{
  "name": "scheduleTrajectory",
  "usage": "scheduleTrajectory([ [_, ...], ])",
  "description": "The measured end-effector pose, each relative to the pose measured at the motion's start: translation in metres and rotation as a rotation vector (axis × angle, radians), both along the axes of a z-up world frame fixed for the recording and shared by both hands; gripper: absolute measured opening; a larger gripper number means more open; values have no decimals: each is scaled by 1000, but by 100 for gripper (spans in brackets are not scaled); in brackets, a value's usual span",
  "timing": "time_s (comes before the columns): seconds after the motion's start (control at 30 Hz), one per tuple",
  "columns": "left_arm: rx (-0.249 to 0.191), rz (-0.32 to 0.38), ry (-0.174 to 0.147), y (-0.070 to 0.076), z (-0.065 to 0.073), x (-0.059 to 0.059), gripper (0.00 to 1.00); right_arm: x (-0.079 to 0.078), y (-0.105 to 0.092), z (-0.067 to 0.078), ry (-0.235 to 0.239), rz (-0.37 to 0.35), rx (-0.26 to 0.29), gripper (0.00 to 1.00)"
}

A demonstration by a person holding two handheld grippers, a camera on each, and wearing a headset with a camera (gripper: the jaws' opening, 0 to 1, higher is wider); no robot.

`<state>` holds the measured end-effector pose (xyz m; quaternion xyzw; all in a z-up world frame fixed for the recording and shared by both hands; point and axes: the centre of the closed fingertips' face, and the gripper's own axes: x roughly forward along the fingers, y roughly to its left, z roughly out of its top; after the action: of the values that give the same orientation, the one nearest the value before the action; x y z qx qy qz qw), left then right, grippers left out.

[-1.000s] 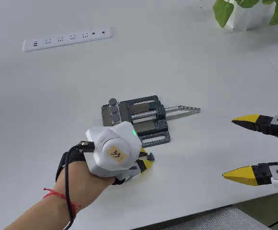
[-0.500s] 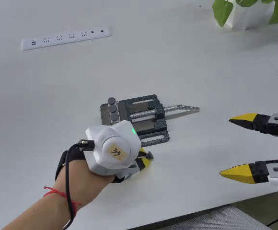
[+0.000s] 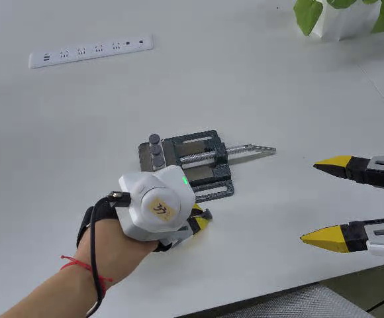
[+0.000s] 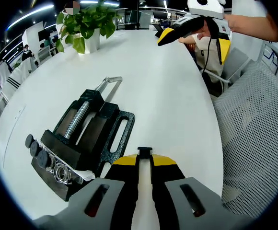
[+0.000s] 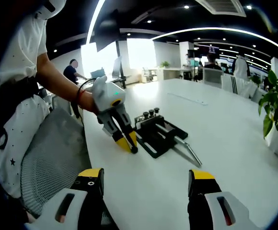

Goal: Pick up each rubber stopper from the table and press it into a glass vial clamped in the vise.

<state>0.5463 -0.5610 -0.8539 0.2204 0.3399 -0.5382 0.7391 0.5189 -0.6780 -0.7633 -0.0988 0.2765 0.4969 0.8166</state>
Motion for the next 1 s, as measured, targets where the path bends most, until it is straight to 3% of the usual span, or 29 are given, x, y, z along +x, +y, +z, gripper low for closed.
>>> scheduleTrajectory([
  [0.23,-44,-6,9,-6,7,-5,5,-1,10,5,8,24,-9,68],
  [0.43,-140,51,23,-7,27,-1,5,2,24,15,18,69,-27,64],
  [0.5,-183,70,24,-7,38,-1,5,2,29,17,41,91,-45,62],
  [0.53,-198,81,24,-4,43,0,5,2,35,22,23,120,-42,60],
  [0.67,-261,101,14,-1,63,0,5,7,50,38,22,154,-15,56],
  [1.0,-401,127,-47,6,123,-4,5,17,87,67,6,319,-56,43],
])
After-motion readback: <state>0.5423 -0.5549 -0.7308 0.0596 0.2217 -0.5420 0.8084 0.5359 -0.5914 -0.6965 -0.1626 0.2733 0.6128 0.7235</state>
